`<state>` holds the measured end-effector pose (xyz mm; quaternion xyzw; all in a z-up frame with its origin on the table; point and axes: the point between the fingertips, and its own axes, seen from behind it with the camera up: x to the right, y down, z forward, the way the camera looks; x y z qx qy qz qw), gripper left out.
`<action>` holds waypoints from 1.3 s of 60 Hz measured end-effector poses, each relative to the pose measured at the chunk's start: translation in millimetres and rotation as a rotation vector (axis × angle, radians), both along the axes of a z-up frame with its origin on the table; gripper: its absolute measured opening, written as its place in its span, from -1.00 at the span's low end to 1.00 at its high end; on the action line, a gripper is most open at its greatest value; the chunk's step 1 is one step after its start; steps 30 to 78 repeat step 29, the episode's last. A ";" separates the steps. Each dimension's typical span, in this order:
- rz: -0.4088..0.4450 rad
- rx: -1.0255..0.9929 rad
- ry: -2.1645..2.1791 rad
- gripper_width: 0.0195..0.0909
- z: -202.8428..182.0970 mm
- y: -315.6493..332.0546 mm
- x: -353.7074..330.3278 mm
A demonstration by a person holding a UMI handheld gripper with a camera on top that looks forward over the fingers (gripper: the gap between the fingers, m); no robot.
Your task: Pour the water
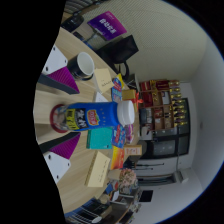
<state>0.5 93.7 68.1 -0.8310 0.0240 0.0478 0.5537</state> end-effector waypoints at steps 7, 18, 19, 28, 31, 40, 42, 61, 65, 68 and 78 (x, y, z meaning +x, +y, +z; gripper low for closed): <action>-0.054 -0.018 -0.016 0.78 18.4 -50.3 -6.1; -0.097 -0.035 -0.093 0.78 61.4 -146.6 -47.3; -0.099 -0.035 -0.102 0.78 64.7 -152.9 -49.4; -0.146 -0.046 -0.136 0.71 100.5 -229.3 -84.8; -0.150 -0.048 -0.131 0.71 101.2 -232.0 -84.6; -0.150 -0.048 -0.131 0.71 101.2 -232.0 -84.6; -0.150 -0.048 -0.131 0.71 101.2 -232.0 -84.6; -0.150 -0.048 -0.131 0.71 101.2 -232.0 -84.6; -0.150 -0.048 -0.131 0.71 101.2 -232.0 -84.6; -0.150 -0.048 -0.131 0.71 101.2 -232.0 -84.6; -0.150 -0.048 -0.131 0.71 101.2 -232.0 -84.6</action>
